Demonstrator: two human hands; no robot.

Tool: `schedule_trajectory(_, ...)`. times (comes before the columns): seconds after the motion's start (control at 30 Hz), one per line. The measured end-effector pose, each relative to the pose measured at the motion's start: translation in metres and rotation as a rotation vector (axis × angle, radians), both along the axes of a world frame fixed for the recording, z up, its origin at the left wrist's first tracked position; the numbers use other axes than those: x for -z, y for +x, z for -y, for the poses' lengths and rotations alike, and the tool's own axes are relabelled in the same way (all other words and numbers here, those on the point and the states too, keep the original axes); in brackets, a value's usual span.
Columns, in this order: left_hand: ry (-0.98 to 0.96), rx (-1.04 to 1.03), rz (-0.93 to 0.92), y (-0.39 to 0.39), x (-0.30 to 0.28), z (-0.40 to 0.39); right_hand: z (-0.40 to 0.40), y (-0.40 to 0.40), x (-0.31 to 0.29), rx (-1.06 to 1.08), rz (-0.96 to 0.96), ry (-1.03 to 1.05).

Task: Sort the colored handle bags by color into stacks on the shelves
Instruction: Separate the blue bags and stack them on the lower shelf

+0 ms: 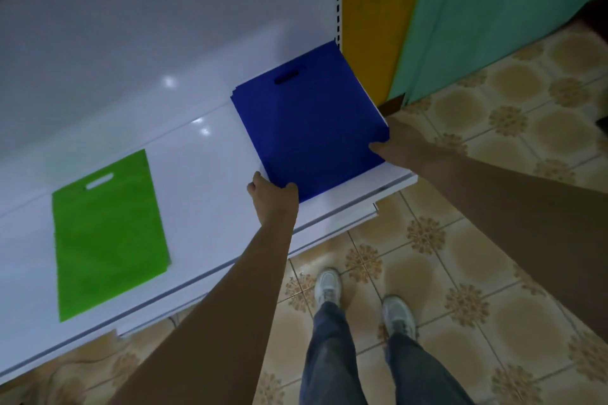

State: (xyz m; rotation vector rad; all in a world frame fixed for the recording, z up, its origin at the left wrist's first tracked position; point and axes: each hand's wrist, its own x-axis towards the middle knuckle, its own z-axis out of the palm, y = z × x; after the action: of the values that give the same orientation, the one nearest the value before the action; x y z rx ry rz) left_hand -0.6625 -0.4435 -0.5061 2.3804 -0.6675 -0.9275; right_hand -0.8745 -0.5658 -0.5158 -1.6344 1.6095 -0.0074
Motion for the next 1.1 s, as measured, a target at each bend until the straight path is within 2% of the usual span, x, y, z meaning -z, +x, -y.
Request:
schedule_trajectory(0.13, -0.046, 0.020, -0.065, -0.002, 0.002, 0.003, 0.007, 0.006, 0.006, -0.025, -0.008, -0.016)
schedule_trajectory(0.23, -0.043, 0.025, -0.084, -0.007, -0.001, 0.002, 0.002, 0.013, 0.005, -0.133, -0.031, 0.015)
schedule_trajectory(0.33, 0.012, 0.091, -0.069, -0.011, -0.002, -0.001, -0.003, 0.012, 0.003, -0.279, -0.147, 0.004)
schedule_trajectory(0.47, -0.060, 0.144, 0.003, -0.004, -0.008, -0.003, 0.001, 0.017, -0.010, -0.308, -0.193, -0.109)
schedule_trajectory(0.6, -0.116, 0.163, 0.068, -0.002, -0.049, -0.041, -0.015, 0.048, -0.064, -0.297, -0.045, -0.219)
schedule_trajectory(0.7, -0.193, 0.021, 0.066, -0.008, -0.098, -0.099, -0.045, 0.092, -0.128, -0.378, 0.109, -0.298)
schedule_trajectory(0.87, -0.274, -0.137, 0.145, -0.002, -0.151, -0.206, -0.126, 0.188, -0.229, -0.640, 0.363, -0.416)
schedule_trajectory(1.1, -0.317, -0.342, 0.306, 0.074, -0.216, -0.340, -0.298, 0.313, -0.317, -1.162, 0.608, -0.520)
